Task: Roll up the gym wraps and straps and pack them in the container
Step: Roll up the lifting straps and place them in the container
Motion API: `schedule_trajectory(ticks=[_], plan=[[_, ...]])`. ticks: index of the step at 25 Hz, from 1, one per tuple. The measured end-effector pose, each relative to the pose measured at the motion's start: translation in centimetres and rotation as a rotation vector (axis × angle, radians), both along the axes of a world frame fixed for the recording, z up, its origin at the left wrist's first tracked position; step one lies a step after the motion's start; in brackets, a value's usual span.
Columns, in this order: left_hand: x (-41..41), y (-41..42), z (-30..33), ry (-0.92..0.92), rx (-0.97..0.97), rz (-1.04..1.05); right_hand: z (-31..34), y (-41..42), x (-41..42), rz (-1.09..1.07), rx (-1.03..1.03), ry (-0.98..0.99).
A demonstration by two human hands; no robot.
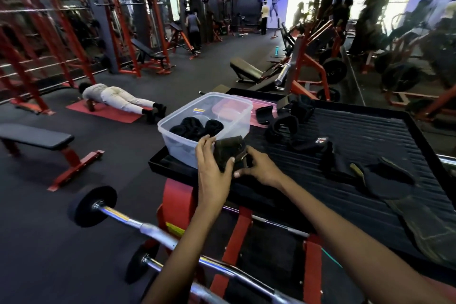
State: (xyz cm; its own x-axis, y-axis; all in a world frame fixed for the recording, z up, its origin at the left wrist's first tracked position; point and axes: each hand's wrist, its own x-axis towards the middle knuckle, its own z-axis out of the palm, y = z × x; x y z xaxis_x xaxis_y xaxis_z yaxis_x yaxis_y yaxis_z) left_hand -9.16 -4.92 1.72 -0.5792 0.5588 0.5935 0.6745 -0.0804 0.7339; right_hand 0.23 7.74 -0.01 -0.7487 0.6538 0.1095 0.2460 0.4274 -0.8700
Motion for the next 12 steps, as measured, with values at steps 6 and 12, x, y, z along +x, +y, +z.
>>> schedule_trajectory(ticks=[6,12], plan=[[-0.8,-1.2,-2.5,0.244,-0.326,0.154,1.4,1.4,1.0,0.214,-0.129,-0.142],[-0.7,-1.1,-4.7,0.259,-0.464,0.114,1.4,0.4,1.6,0.169,-0.227,-0.029]])
